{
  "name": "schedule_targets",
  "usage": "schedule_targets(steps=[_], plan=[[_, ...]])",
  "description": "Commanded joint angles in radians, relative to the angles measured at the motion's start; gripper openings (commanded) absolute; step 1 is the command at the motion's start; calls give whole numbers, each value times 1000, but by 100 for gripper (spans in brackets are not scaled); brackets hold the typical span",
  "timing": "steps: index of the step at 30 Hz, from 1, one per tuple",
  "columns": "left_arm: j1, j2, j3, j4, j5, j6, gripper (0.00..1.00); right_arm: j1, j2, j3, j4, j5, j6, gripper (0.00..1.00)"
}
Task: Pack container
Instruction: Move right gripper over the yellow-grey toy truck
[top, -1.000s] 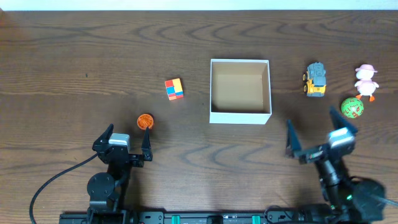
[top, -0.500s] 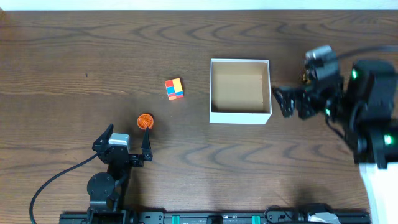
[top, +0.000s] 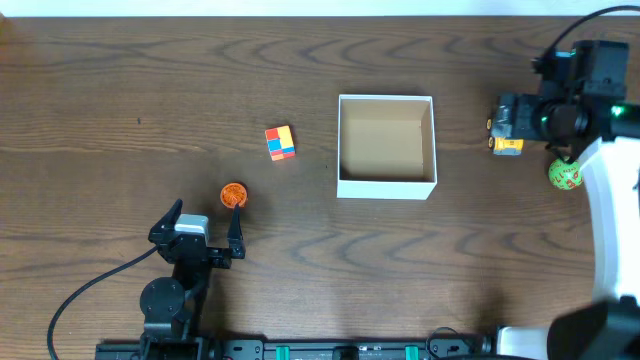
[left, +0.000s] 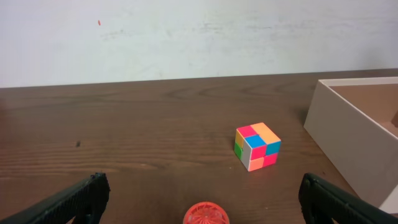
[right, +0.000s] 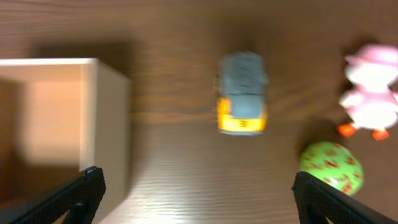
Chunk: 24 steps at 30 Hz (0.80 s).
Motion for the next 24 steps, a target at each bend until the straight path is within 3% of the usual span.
schedule_targets(steps=[1, 9, 24], plan=[[4, -6, -31, -13, 11, 10, 98, -43, 56, 32, -5, 30, 21, 99], [4, -6, -30, -13, 11, 10, 98, -49, 156, 32, 48, 15, 20, 99], [4, -6, -31, -13, 11, 10, 98, -49, 160, 32, 20, 6, -2, 99]])
